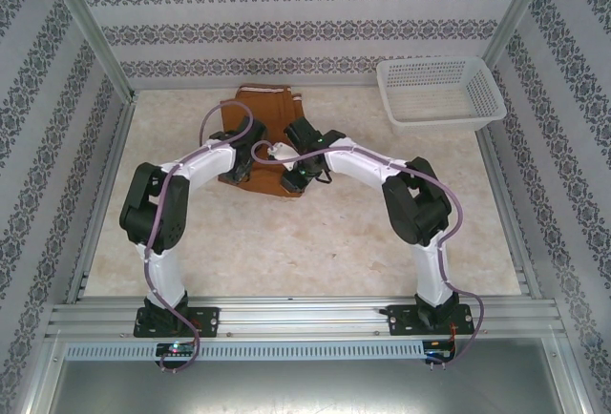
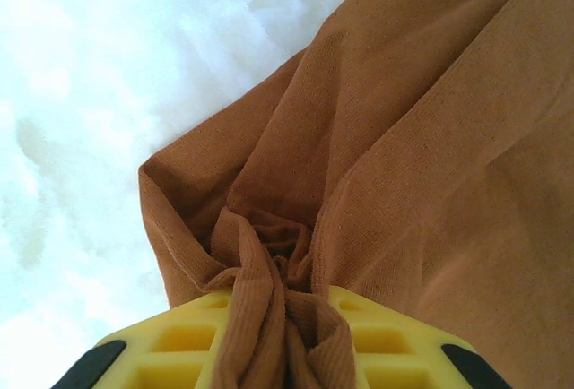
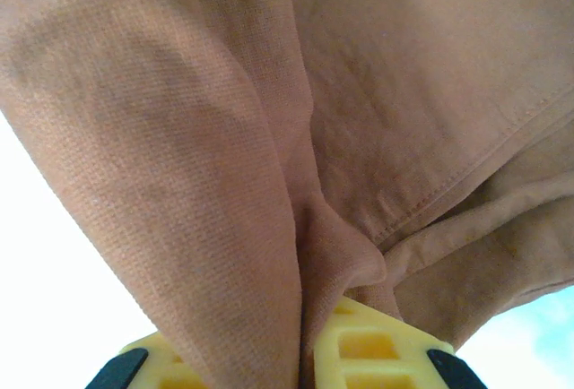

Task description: Roll up the long pants

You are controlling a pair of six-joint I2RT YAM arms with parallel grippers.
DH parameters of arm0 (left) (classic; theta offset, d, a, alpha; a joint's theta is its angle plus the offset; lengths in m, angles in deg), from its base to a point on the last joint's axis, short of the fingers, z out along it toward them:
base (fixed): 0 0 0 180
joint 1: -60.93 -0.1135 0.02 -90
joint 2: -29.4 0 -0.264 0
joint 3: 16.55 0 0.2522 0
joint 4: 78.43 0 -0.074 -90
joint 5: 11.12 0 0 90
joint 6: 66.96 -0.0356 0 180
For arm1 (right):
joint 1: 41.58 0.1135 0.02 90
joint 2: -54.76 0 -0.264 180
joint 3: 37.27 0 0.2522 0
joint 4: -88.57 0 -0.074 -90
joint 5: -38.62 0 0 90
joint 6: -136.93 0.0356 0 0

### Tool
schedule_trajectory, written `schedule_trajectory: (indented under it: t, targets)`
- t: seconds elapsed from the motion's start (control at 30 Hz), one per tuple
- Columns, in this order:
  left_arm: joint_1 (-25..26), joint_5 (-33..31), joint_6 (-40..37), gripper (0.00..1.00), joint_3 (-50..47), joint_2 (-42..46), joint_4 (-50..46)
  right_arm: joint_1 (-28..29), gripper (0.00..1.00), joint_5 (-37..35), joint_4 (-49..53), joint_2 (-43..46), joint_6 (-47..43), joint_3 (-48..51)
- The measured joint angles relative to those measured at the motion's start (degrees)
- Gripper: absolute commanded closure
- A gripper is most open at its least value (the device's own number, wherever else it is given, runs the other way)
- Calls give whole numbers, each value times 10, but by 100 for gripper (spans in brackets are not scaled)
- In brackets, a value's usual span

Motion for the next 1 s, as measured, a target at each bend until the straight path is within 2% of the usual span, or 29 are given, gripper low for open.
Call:
schedule_trajectory:
  t: [0.37,0.47,0.5,0.73,0.93,0.97,1.0]
  targets:
    - [-6,17,9,84,-22,46,-50,-3,99,79,120,-64,8,-111]
    - [-10,21,16,92,-23,61,-73,-5,100,100,143,-79,8,-144]
    - [-10,22,20,100,-24,66,-78,-5,100,106,151,-85,7,-154]
    - [-13,29,59,100,-74,85,-90,-9,100,159,186,-151,2,-217]
    - [-16,31,84,100,-90,75,-90,-9,100,184,191,-178,2,-228]
    - [-16,32,86,100,-89,74,-90,-9,98,186,191,-179,2,-229]
    - [-16,32,87,100,-89,74,-90,-9,86,186,191,-180,2,-230]
